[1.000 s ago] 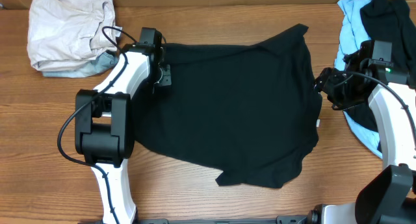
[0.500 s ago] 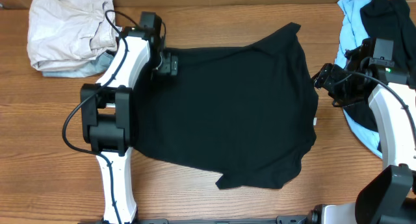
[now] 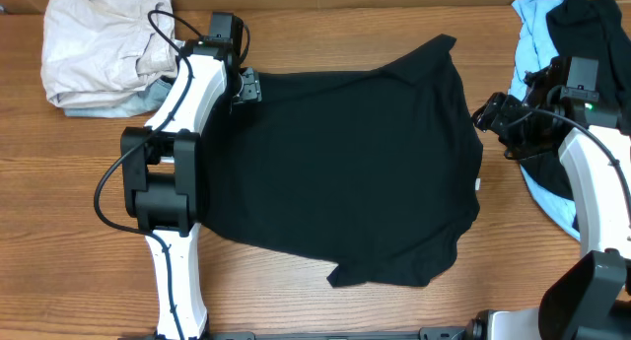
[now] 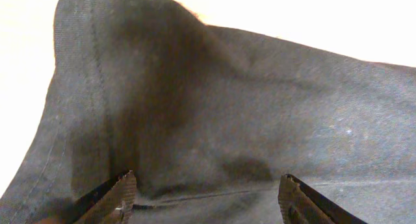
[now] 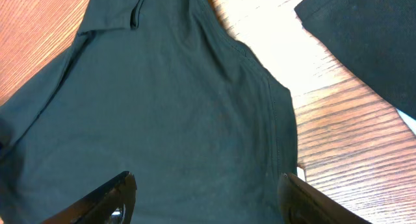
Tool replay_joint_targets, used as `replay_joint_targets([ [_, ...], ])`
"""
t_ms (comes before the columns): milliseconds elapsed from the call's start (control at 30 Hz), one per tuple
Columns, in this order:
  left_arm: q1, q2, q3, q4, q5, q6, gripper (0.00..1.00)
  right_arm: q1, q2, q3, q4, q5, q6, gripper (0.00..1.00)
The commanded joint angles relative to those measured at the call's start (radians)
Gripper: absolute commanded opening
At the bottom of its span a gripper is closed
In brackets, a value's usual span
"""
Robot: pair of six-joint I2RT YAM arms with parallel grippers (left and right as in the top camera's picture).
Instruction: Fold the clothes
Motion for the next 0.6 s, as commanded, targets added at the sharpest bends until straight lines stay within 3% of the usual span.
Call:
replay_joint_targets([
  [0, 0.006, 0.01, -0.007, -0.035, -0.067, -0.014, 0.74, 0.003, -0.013, 0.021, 0.005, -0.005, -0.004, 0.73],
  [133, 0.012, 0.01, -0.007, -0.068, -0.141, 0.025, 0.78, 0.003, -0.013, 0.021, 0.006, -0.005, -0.004, 0.74],
  [567, 0.013, 0.01, -0.111, 0.064, -0.152, 0.008, 0.67, 0.003, -0.013, 0.021, 0.012, -0.005, -0.007, 0.74],
])
